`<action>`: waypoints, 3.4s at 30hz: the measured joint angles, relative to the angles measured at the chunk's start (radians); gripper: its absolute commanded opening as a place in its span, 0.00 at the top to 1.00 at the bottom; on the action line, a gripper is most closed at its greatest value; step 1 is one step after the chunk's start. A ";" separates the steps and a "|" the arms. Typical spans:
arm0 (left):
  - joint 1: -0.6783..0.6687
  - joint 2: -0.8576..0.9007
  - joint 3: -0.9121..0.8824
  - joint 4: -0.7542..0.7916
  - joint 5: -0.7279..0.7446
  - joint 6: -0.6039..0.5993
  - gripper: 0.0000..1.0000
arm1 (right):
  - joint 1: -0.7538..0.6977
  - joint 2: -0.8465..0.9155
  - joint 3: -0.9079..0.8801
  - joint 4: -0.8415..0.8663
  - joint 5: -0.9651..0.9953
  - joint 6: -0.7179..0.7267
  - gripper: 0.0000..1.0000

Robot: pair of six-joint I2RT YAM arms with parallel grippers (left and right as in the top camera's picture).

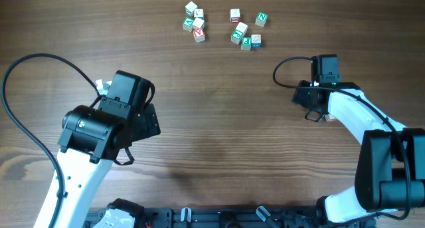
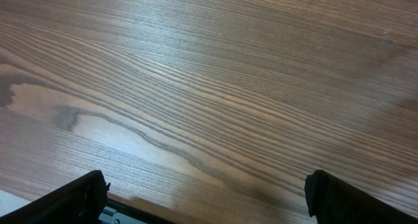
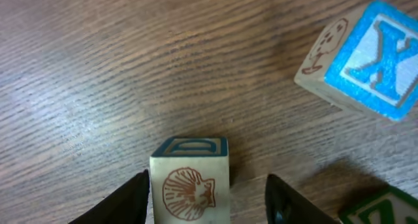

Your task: Form a circle

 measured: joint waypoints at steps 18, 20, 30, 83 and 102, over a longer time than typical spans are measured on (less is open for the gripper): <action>0.000 0.000 0.000 0.000 0.000 0.000 0.00 | 0.000 0.000 0.000 -0.051 -0.011 0.029 0.28; 0.000 0.000 0.000 0.000 0.000 0.000 0.00 | 0.000 0.000 0.000 -0.050 0.001 0.006 0.29; 0.000 0.000 0.000 0.000 0.000 0.000 0.00 | 0.000 0.000 0.000 0.006 -0.038 -0.062 0.57; 0.000 0.000 0.000 0.000 0.000 0.000 0.00 | -0.063 0.000 0.001 0.068 0.010 -0.012 0.78; 0.000 0.000 0.000 0.000 0.000 0.000 0.00 | -0.063 0.000 0.001 0.090 0.034 0.018 0.77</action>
